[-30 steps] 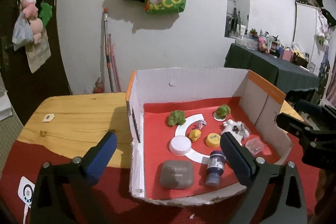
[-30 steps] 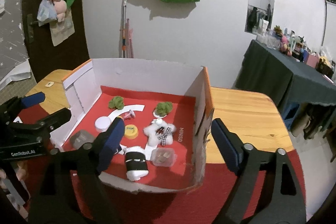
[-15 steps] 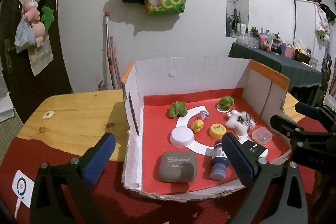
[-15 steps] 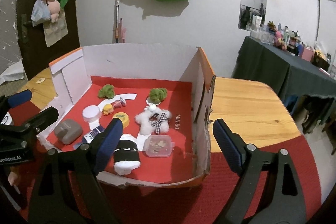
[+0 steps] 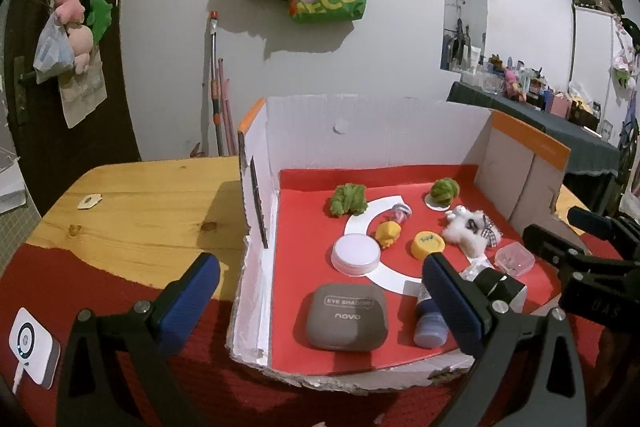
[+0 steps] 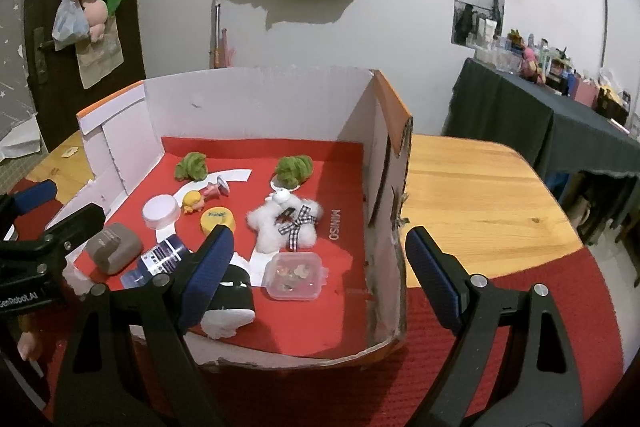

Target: Organize objects

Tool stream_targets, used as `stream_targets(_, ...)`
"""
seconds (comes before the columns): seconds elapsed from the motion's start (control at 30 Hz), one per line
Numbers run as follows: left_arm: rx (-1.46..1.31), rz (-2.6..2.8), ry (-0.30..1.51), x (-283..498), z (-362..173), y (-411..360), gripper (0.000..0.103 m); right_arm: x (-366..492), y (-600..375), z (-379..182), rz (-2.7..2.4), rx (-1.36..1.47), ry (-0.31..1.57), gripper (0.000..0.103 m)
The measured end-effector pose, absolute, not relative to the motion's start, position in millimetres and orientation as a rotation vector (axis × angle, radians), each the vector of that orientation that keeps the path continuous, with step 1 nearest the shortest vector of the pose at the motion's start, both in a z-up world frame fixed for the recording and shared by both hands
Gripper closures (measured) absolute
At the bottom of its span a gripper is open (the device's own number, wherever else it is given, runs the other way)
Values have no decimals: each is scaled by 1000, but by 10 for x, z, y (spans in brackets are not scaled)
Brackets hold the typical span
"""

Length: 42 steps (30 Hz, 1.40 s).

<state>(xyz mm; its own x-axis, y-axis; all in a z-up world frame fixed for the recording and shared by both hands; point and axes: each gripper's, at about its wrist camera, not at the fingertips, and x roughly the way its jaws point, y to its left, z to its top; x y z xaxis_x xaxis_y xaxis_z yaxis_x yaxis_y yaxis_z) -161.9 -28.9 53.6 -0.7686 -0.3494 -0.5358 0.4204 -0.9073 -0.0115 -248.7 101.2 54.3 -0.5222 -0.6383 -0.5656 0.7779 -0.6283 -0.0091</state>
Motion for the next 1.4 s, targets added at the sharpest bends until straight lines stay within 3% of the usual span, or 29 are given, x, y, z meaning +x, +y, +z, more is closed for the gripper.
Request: stream_targets(1.4, 816, -2562, 209, -1692, 472, -375, 0, -2515, 1004, 500, -2169, 700, 330, 15)
